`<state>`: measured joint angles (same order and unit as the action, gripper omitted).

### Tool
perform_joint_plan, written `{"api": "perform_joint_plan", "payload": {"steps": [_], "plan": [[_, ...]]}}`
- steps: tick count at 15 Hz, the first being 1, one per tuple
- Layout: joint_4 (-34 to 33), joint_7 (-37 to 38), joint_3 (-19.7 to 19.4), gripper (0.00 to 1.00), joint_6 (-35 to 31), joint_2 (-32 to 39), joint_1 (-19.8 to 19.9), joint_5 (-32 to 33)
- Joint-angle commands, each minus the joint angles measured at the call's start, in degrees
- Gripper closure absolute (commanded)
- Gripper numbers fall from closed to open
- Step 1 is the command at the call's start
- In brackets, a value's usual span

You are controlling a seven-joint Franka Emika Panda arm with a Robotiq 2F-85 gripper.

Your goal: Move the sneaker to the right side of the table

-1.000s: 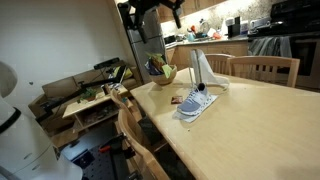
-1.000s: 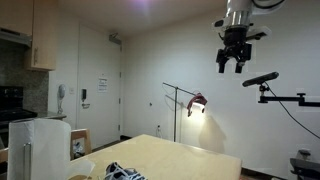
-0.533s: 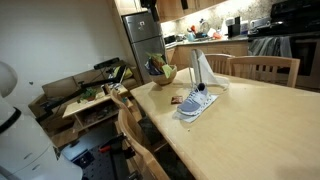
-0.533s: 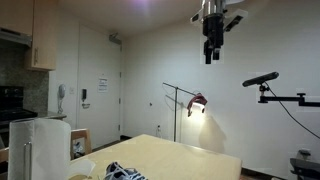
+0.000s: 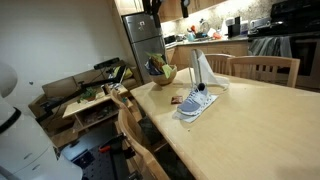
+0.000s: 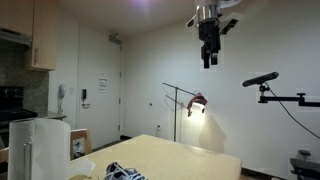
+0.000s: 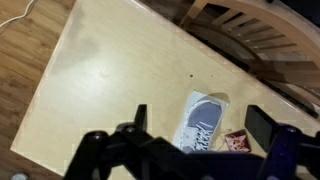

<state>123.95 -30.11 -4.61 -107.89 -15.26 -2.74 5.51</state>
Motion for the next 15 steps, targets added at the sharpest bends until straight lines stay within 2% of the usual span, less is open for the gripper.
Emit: {"api": "perform_joint_plan", "payload": {"steps": [1,6,10,15], "plan": [[-0.61,-5.39,-0.01,0.0,-2.98,1.42,0.25,3.05],[-2.79,-20.35,-0.38,0.0,-6.53,4.91,0.4,8.33],[-4.68,-30.87,0.04,0.0,-8.68,7.82,0.42,8.65],[-13.4,-20.97,1.9,0.0,-4.23,15.07,0.95,7.92]]}}
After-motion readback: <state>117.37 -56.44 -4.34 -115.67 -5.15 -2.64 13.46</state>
